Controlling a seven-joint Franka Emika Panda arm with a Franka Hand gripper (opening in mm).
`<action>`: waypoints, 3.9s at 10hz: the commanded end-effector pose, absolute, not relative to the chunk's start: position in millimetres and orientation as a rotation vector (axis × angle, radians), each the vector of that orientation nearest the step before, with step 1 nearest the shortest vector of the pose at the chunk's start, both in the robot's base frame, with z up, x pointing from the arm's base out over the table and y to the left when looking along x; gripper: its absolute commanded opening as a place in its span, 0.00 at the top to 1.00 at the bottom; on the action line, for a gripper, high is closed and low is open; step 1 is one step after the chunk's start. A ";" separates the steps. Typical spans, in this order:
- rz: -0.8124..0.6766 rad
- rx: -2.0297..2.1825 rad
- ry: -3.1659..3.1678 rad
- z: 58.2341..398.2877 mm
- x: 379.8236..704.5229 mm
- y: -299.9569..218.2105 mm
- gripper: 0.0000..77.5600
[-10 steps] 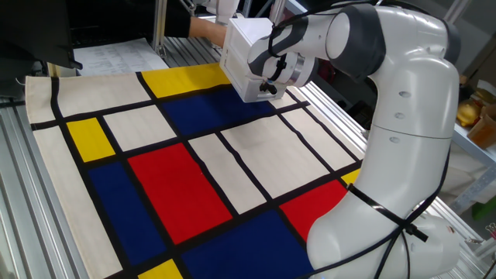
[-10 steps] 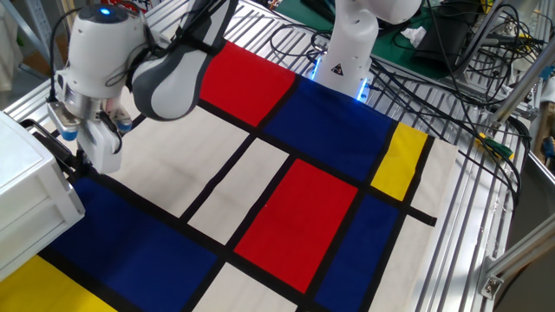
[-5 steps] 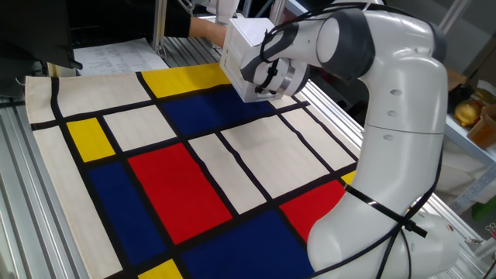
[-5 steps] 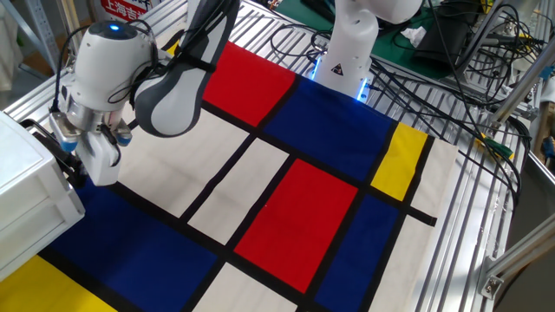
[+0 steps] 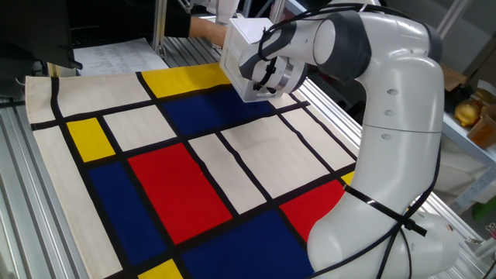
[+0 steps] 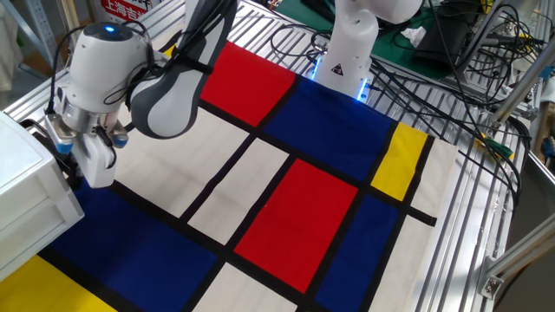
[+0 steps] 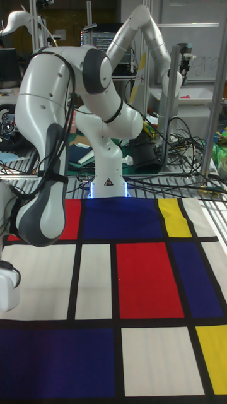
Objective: Use the gripper to push and close the drawer
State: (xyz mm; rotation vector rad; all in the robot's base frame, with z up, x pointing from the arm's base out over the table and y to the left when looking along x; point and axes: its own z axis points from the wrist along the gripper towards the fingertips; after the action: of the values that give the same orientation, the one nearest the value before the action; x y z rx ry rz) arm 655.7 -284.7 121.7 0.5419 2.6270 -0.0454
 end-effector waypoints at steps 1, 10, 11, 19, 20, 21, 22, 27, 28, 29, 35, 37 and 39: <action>-0.068 0.462 2.643 121.0 665.4 -301.0 1.00; -0.081 0.433 2.889 145.5 642.4 -302.8 1.00; -0.092 0.425 2.885 146.8 637.6 -303.1 1.00; -0.097 0.425 2.925 174.7 598.6 -276.4 1.00; -0.090 0.405 2.925 175.9 597.9 -275.9 1.00; -0.087 0.399 2.926 176.2 597.9 -276.0 1.00; -0.070 0.369 2.952 176.4 597.9 -276.0 1.00; 0.007 0.375 3.028 179.6 596.2 -274.8 1.00; 0.013 0.373 3.038 181.6 595.2 -274.1 1.00; 0.012 0.373 3.044 183.9 593.8 -273.1 1.00; -0.007 0.374 3.152 215.2 569.1 -251.2 1.00; -0.014 0.381 3.164 222.6 562.9 -240.3 1.00; -0.053 0.396 3.195 222.6 562.9 -240.3 1.00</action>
State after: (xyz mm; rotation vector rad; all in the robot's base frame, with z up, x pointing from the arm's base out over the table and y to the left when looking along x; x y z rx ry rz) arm 563.7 -240.7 219.8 0.3857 3.1652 -0.0142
